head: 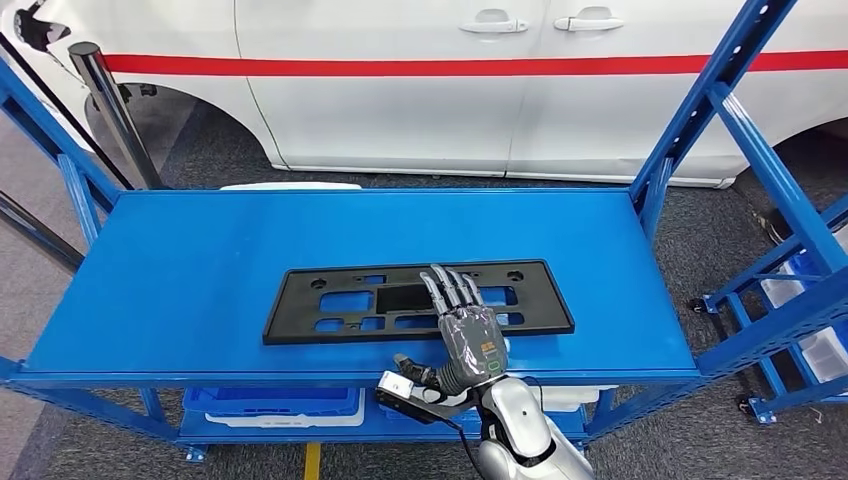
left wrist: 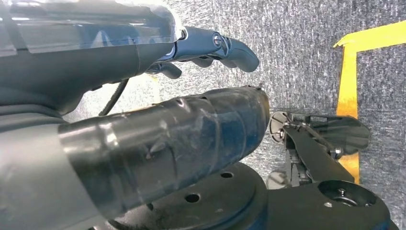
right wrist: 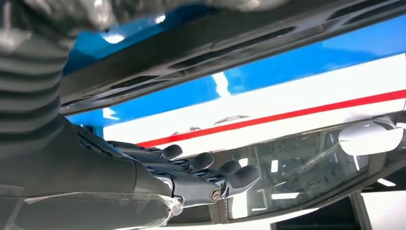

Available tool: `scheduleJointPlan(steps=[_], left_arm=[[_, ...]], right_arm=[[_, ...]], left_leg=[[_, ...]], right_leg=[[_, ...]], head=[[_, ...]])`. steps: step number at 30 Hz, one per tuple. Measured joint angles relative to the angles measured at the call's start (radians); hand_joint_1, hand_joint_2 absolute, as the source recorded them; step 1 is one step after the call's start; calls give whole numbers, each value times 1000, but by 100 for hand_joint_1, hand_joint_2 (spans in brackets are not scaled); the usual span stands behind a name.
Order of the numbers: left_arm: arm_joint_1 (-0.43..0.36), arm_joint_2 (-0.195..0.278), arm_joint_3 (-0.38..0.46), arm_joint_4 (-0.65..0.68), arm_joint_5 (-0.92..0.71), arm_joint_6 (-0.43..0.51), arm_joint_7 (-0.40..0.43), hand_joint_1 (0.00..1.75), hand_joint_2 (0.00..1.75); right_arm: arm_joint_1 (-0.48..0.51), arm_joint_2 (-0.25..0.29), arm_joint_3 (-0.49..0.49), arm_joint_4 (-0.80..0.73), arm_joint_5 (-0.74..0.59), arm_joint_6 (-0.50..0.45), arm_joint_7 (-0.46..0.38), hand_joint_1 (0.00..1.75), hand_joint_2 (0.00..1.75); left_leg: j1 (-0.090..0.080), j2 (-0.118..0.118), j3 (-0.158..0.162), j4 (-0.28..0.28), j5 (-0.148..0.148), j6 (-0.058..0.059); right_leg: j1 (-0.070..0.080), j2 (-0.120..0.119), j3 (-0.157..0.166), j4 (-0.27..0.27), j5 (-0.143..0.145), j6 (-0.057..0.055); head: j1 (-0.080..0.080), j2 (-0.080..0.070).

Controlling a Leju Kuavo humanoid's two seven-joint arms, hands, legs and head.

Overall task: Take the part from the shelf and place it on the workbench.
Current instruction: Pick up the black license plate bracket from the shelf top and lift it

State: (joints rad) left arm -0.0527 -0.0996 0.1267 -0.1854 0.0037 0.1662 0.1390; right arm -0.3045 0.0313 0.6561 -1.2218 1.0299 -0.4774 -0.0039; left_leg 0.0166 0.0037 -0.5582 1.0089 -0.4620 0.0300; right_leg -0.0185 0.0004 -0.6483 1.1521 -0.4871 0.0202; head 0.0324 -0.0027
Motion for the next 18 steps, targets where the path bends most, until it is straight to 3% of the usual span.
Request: scheduleJointPlan(steps=[2,5,7,10,12,13,16,18], left_arm=[[-1,0,0,0,-1,-2,-2,0,0],[-2,0,0,0,-4,-5,-3,0,0],[-2,0,1,0,-4,-6,-4,0,0],[-1,0,1,0,-4,-9,-4,0,0],[0,0,1,0,-5,-10,-4,0,0],[1,0,1,0,-6,-11,-4,0,0],[0,0,2,0,-7,-11,-5,0,0],[-1,1,4,0,-8,-11,-5,0,0]], right_arm=[[-3,0,0,0,-5,12,0,0,175],[-5,-1,0,1,-7,21,0,0,175],[-10,-1,0,1,-7,23,1,0,175],[-16,-1,0,3,-8,38,2,0,175],[-18,-1,0,10,-8,60,8,0,175],[-21,-1,0,14,-8,70,11,0,175],[-35,-2,0,24,-9,91,19,0,175],[-44,-2,0,30,-9,97,23,0,175]], left_leg=[[-3,-1,-4,9,-6,-11],[-3,-1,-7,11,-9,-29],[0,-1,-17,38,-31,-38],[1,-2,-91,203,-118,-44],[1,-2,-132,285,-138,-44],[1,-2,-126,270,-116,-42],[-4,-2,-42,84,-20,-24],[-10,-2,-14,20,-5,-16]], right_leg=[[2,1,43,-93,27,-6],[7,3,48,-109,25,-23],[6,3,51,-115,29,-37],[8,-1,52,-117,29,-49],[12,-1,53,-117,28,-50],[14,0,53,-116,28,-51],[17,2,56,-114,27,-48],[18,2,53,-114,28,-41]], head=[[0,0],[-1,0],[-1,0],[-2,0],[-2,0],[-2,0],[-2,0],[-2,0]])
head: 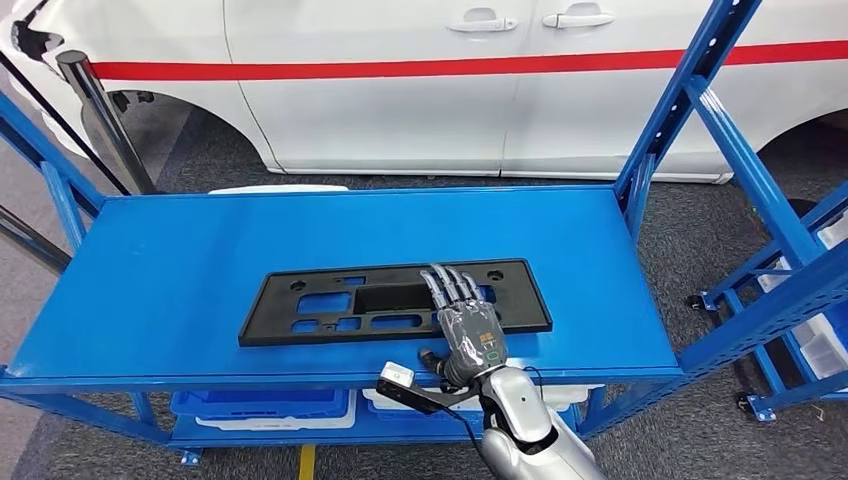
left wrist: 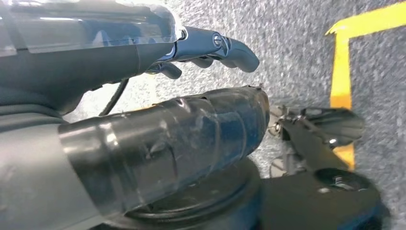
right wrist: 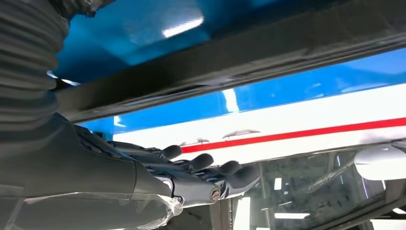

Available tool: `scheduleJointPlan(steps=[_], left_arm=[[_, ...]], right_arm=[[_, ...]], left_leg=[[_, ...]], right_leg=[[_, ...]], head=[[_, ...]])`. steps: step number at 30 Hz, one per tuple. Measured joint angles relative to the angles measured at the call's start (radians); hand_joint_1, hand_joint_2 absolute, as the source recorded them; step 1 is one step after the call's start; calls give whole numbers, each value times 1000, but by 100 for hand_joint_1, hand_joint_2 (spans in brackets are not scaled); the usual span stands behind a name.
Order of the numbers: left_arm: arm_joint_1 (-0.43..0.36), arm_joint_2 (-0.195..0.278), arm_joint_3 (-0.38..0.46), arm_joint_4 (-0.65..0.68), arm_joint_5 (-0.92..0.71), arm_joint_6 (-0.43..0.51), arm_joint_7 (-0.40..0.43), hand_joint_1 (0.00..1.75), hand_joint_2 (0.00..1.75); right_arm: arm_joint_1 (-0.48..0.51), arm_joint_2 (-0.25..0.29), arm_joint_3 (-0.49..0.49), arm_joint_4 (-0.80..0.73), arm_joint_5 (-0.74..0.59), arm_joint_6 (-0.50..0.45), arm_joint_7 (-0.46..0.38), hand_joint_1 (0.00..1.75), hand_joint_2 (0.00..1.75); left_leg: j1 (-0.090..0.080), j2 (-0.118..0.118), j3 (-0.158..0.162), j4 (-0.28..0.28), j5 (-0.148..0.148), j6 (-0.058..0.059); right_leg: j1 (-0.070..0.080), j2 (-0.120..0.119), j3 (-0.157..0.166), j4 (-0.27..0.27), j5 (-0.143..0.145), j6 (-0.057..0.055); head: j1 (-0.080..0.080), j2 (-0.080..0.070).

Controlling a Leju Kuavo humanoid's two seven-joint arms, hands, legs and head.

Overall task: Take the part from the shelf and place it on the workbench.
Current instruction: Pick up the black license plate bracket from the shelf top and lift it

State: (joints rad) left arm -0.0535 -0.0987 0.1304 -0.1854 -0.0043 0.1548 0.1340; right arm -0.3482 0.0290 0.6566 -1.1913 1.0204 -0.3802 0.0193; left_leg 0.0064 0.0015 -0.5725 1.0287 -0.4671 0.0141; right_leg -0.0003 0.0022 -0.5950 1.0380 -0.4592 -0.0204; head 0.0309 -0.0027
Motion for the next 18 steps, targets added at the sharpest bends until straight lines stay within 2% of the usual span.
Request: scheduleJointPlan(steps=[3,4,5,7,8,9,10,11,12,14,15,18], left_arm=[[0,0,2,0,-1,-1,0,0,0],[0,0,3,0,-1,-1,0,0,0],[0,0,3,0,-1,-2,0,0,0],[0,0,4,0,-2,-2,0,0,0],[0,0,4,0,-2,-2,0,0,0],[0,0,4,0,-2,-2,0,0,0],[0,0,5,0,-3,-2,0,0,0],[0,0,5,0,-5,-2,0,0,0],[0,0,6,0,-6,-2,0,0,0],[-1,0,7,0,-8,-2,0,0,0],[-2,0,9,0,-8,-2,0,0,0],[-3,0,12,0,-10,-2,0,0,0]], right_arm=[[-8,-1,1,8,4,3,10,0,175],[-11,-2,1,10,5,3,13,0,175],[-15,-3,1,11,7,4,16,0,175],[-20,-6,1,16,12,10,21,0,175],[-21,-8,2,20,15,14,24,0,175],[-23,-10,3,25,21,18,29,0,175],[-27,-12,4,30,27,21,33,0,175],[-33,-14,5,34,33,25,38,0,175],[-41,-15,6,38,39,28,42,0,175],[-59,-16,7,45,48,33,47,0,175],[-66,-16,8,48,51,35,49,0,175],[-85,-18,12,60,59,46,53,0,175]], left_leg=[[-1,-2,5,-15,6,10],[1,-1,7,-21,10,15],[4,0,10,-27,14,20],[4,2,10,-29,16,26],[4,2,9,-28,16,26],[4,2,9,-26,15,26],[4,1,9,-24,14,26],[4,1,9,-21,12,25],[5,1,9,-18,10,23],[1,0,6,-10,4,14],[0,0,4,-7,2,9],[1,0,2,-6,1,-8]], right_leg=[[-1,-1,0,0,0,17],[-2,-1,-6,15,-12,23],[-2,-1,-21,49,-34,28],[-5,-1,-77,167,-94,35],[-7,-1,-105,225,-115,38],[-9,-1,-122,257,-119,40],[-11,-2,-122,253,-104,42],[-13,-2,-103,212,-73,42],[-15,-2,-72,146,-38,41],[-13,-2,-20,37,0,35],[-12,-2,-10,13,4,30],[-9,0,-10,3,6,12]], head=[[0,0],[1,0],[1,0],[2,0],[2,0],[2,0],[2,0],[2,0],[2,0],[2,0],[1,0],[1,0]])
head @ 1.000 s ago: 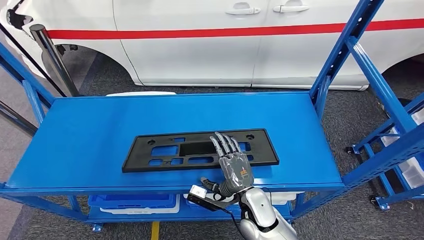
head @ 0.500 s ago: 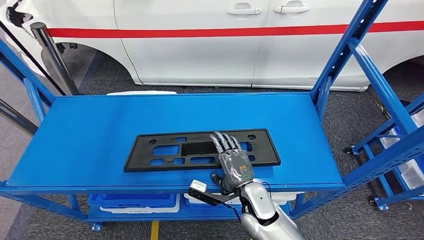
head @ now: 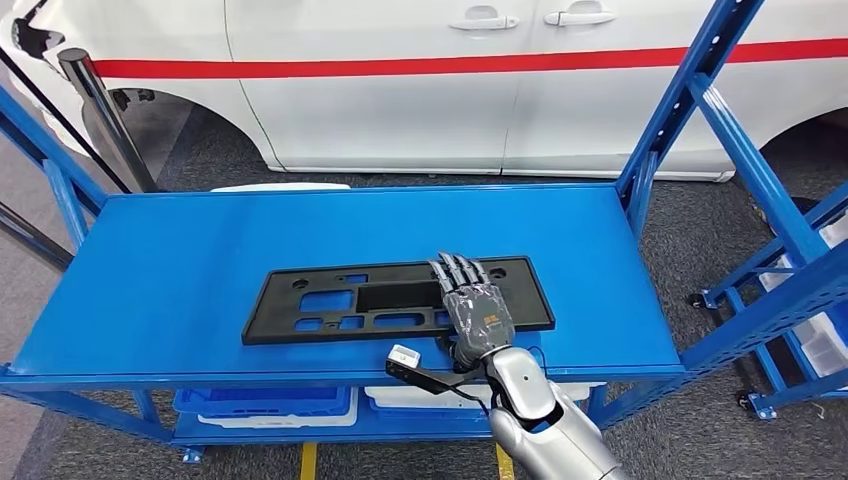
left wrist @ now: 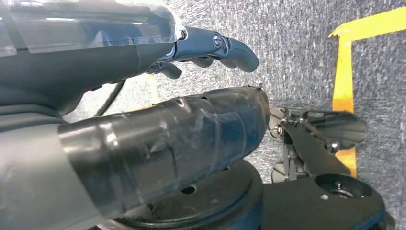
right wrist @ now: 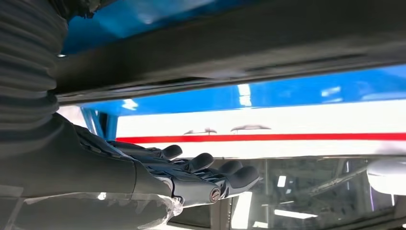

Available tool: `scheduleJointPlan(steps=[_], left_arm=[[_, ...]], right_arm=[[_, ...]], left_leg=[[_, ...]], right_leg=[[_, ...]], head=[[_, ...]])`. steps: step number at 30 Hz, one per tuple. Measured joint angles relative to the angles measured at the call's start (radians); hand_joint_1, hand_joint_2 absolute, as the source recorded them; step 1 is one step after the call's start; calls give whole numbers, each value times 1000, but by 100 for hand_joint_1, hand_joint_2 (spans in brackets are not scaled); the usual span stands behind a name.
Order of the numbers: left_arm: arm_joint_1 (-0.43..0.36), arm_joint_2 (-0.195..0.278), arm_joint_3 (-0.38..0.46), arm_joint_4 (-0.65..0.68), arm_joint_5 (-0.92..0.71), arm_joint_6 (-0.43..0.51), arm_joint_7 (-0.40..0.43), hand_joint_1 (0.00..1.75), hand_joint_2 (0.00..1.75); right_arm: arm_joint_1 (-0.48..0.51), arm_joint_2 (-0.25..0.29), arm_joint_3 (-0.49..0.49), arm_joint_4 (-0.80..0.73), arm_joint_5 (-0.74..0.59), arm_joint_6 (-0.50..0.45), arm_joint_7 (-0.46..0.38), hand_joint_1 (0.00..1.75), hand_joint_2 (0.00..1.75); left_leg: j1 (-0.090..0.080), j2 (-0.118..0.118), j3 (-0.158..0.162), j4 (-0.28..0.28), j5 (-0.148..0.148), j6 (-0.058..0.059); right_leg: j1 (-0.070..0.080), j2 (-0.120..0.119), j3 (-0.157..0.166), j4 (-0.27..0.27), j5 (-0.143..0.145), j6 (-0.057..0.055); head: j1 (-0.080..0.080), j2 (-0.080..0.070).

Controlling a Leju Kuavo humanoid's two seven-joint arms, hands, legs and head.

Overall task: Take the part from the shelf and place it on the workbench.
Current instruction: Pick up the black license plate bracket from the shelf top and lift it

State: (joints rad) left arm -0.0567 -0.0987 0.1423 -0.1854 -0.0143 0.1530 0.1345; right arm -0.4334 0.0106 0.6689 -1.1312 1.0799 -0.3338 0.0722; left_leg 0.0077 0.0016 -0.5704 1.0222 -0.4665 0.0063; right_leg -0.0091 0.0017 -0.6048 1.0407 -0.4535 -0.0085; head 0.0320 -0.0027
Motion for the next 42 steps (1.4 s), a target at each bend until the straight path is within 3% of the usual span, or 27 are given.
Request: scheduleJointPlan(steps=[2,5,6,7,8,11,12,14,16,18,20,21,22,23,26,28,31,33,35,37,38,40,42], left_arm=[[0,0,2,0,-1,0,0,0,0],[1,0,6,0,-1,0,0,0,0],[2,0,7,0,-2,0,0,0,0],[3,0,8,0,-2,0,0,0,0],[4,0,9,0,-3,0,1,0,0],[3,0,10,0,-6,0,1,0,0],[2,0,10,0,-7,0,1,0,0],[1,0,10,0,-9,0,1,0,0],[2,0,10,0,-9,0,1,0,0],[2,0,10,0,-10,-1,1,0,0],[2,0,11,0,-10,-2,0,0,0],[3,0,11,0,-10,-3,-1,0,0],[3,0,11,0,-10,-3,-3,0,0],[3,0,12,0,-10,-4,-5,0,0],[3,0,15,0,-8,-5,-18,0,0],[2,0,17,0,-8,-5,-29,0,0],[2,0,18,0,-12,12,-50,0,0],[3,0,21,0,-14,26,-61,0,87],[4,0,23,0,-18,42,-67,0,175],[5,-1,24,0,-24,69,-57,0,175],[5,-1,24,0,-27,85,-49,0,175],[5,-1,25,0,-31,107,-36,0,175],[3,-1,26,0,-31,122,-25,0,175]], right_arm=[[-15,-1,3,9,1,4,0,0,175],[-28,-1,8,23,3,18,4,0,175],[-30,-2,10,29,4,25,6,0,175],[-34,-2,11,35,4,31,8,0,175],[-40,-2,12,41,5,37,9,0,175],[-60,-2,14,57,5,51,11,0,175],[-65,-3,14,62,5,53,12,0,175],[-71,-3,16,70,5,55,12,0,175],[-76,-3,17,76,2,58,12,87,175],[-81,-4,18,85,-5,69,12,175,175],[-84,-4,19,96,-17,82,9,175,175],[-84,-5,20,102,-23,87,7,175,175],[-84,-6,20,107,-30,91,4,175,175],[-85,-7,21,112,-36,94,0,175,175],[-98,-9,21,122,-55,102,-14,175,175],[-107,-10,21,125,-64,110,-22,175,175],[-113,-12,22,127,-74,116,-28,175,175],[-117,-13,22,127,-78,117,-27,175,175],[-117,-14,22,128,-79,117,-27,175,175],[-117,-15,22,129,-80,119,-27,175,175],[-117,-16,22,129,-81,121,-27,175,175],[-118,-16,22,130,-82,125,-27,175,175],[-119,-16,22,130,-84,127,-26,175,175]], left_leg=[[3,0,-18,41,-30,-10],[5,0,-100,217,-117,-18],[5,0,-121,261,-128,-19],[5,0,-126,270,-119,-19],[5,0,-111,237,-92,-17],[2,0,-19,43,-4,-2],[-1,0,-3,9,4,2],[-5,-2,1,-6,6,9],[-1,-1,5,-16,14,21],[4,1,8,-26,21,32],[3,1,6,-27,22,35],[3,1,5,-26,22,35],[3,1,5,-25,22,35],[3,1,5,-24,21,34],[1,-1,4,-13,13,26],[-2,-1,-1,-6,8,16],[1,-2,-2,-3,3,-1],[4,-2,-23,48,-33,-10],[6,-1,-80,173,-97,-16],[6,-1,-126,270,-124,-19],[6,-1,-123,263,-108,-18],[6,-1,-70,147,-39,-12],[2,-2,-13,26,6,-3]], right_leg=[[-3,-1,2,-8,5,-13],[-1,-3,3,-10,6,-22],[0,-4,3,-10,6,-22],[1,-3,3,-10,6,-22],[1,-2,4,-9,6,-22],[4,0,7,-8,5,-17],[5,0,6,-8,6,-13],[5,0,5,-10,8,-1],[4,-1,2,-2,1,10],[3,-1,-28,64,-43,18],[2,-1,-89,194,-107,24],[0,-1,-115,249,-124,27],[-1,-1,-127,273,-123,29],[-3,-1,-122,261,-105,29],[-5,-2,-32,71,-13,25],[-2,-1,0,1,2,16],[-1,-1,4,-8,4,-3],[-4,-3,8,-15,8,-15],[-3,-4,8,-16,9,-20],[-1,-3,8,-15,8,-21],[0,-3,9,-15,8,-21],[0,-1,12,-15,7,-19],[3,0,13,-14,7,-13]], head=[[-1,0],[-2,0],[-2,0],[-2,0],[-2,0],[-1,0],[-1,0],[-1,0],[-1,0],[0,0],[1,0],[1,0],[1,0],[1,0],[1,0],[1,0],[0,0],[-1,0],[-2,0],[-2,0],[-2,0],[-2,0],[-2,0]])
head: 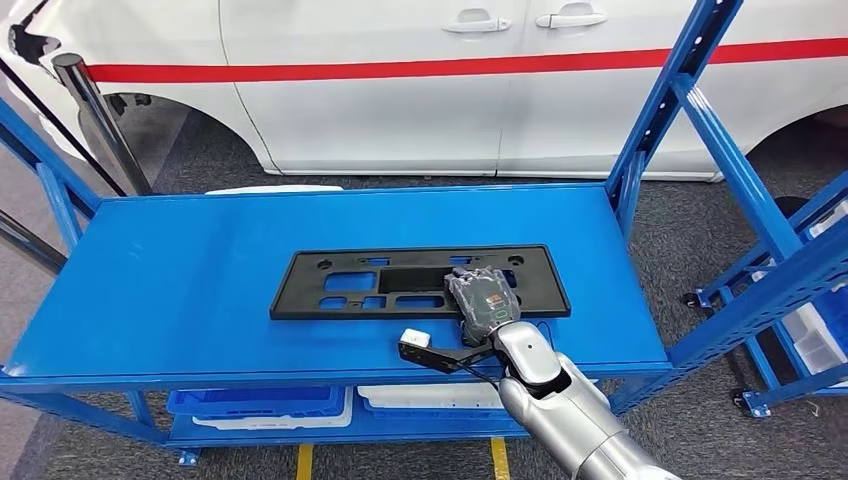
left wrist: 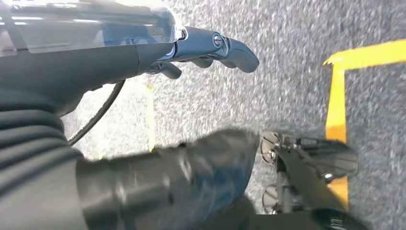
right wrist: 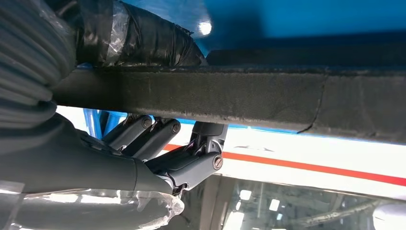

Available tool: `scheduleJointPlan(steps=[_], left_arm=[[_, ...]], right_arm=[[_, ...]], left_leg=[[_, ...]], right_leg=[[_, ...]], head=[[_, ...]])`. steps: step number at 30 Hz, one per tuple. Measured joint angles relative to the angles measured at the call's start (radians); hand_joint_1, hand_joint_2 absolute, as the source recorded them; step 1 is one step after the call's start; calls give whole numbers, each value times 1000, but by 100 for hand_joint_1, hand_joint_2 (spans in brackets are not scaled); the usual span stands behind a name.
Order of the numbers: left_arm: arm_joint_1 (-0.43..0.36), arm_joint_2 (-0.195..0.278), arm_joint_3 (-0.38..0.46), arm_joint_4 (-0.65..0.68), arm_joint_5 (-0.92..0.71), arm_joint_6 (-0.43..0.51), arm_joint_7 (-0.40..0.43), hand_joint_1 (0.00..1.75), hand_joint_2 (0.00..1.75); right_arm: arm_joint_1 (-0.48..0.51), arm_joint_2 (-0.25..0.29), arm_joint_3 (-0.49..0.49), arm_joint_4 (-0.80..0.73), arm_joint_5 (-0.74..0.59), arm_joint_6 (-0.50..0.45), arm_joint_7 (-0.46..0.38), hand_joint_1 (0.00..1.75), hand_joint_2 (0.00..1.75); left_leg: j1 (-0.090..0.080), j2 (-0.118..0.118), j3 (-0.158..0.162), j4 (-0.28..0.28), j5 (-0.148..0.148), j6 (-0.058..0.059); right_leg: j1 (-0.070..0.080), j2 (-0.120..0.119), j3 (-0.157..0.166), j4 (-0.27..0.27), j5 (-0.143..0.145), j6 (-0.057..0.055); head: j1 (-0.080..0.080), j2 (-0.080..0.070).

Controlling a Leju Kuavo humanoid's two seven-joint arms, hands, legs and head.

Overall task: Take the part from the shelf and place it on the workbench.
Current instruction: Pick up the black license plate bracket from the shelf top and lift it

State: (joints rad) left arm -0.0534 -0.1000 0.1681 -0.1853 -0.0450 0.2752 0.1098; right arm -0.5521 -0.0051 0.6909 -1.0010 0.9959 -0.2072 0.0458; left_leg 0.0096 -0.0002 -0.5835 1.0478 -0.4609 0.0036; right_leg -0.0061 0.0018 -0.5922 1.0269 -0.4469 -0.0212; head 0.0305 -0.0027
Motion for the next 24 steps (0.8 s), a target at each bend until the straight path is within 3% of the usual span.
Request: scheduleJointPlan(steps=[1,5,7,9,10,11,12,13,15,16,20,22,24], left_arm=[[-1,0,2,0,2,9,8,0,175],[-3,-3,14,0,17,21,34,0,175],[-4,-6,16,0,17,15,43,0,175],[-4,-11,18,0,13,17,53,0,175],[-4,-13,18,0,10,22,60,0,175],[-3,-15,19,0,7,27,66,0,175],[-3,-18,20,0,5,32,72,0,175],[-3,-20,21,0,3,35,75,0,175],[-5,-24,22,0,1,38,79,0,175],[-6,-26,23,0,0,39,83,0,175],[-7,-31,23,0,-11,36,96,0,175],[-7,-33,23,0,-19,28,96,0,175],[-6,-35,23,0,-26,16,97,0,175]], right_arm=[[-1,0,0,1,-1,0,0,175,175],[-4,1,1,6,5,-13,4,175,175],[1,1,3,10,46,-68,29,175,175],[20,1,4,11,132,-177,79,175,175],[34,1,4,9,184,-237,109,175,175],[47,1,4,5,229,-285,132,175,175],[57,1,2,0,263,-320,150,175,175],[63,1,1,-5,285,-341,159,175,175],[70,2,0,-14,307,-358,166,175,175],[76,2,-2,-18,326,-370,171,175,175],[125,7,-42,-77,462,-454,171,175,175],[162,16,-70,-143,485,-470,145,175,175],[200,24,-94,-208,487,-477,119,175,175]], left_leg=[[-3,0,12,-28,6,4],[-2,0,16,-45,14,25],[1,2,17,-52,21,37],[-1,1,13,-52,22,42],[-1,1,12,-51,22,42],[-1,0,12,-49,20,42],[-1,-1,12,-46,18,40],[-1,-1,12,-42,15,38],[-4,-1,9,-31,8,30],[-5,-1,6,-27,7,25],[-3,-2,-2,-16,-3,6],[0,-1,-28,49,-60,-5],[1,-1,-72,172,-134,-12]], right_leg=[[1,1,-1,0,0,5],[-1,1,-6,10,-7,27],[-3,1,-44,92,-59,34],[-4,0,-106,222,-120,39],[-5,0,-126,265,-130,41],[-6,0,-129,270,-119,42],[-7,0,-115,238,-92,41],[-8,-1,-85,174,-54,40],[-6,-1,-29,54,-9,34],[-4,-1,-15,23,-1,31],[-2,-2,-16,8,7,11],[-6,-3,-20,2,15,-2],[-4,-6,-28,2,20,-8]], head=[[0,0],[1,0],[2,0],[2,0],[2,0],[2,0],[2,0],[2,0],[2,0],[2,0],[2,0],[1,0],[0,0]])
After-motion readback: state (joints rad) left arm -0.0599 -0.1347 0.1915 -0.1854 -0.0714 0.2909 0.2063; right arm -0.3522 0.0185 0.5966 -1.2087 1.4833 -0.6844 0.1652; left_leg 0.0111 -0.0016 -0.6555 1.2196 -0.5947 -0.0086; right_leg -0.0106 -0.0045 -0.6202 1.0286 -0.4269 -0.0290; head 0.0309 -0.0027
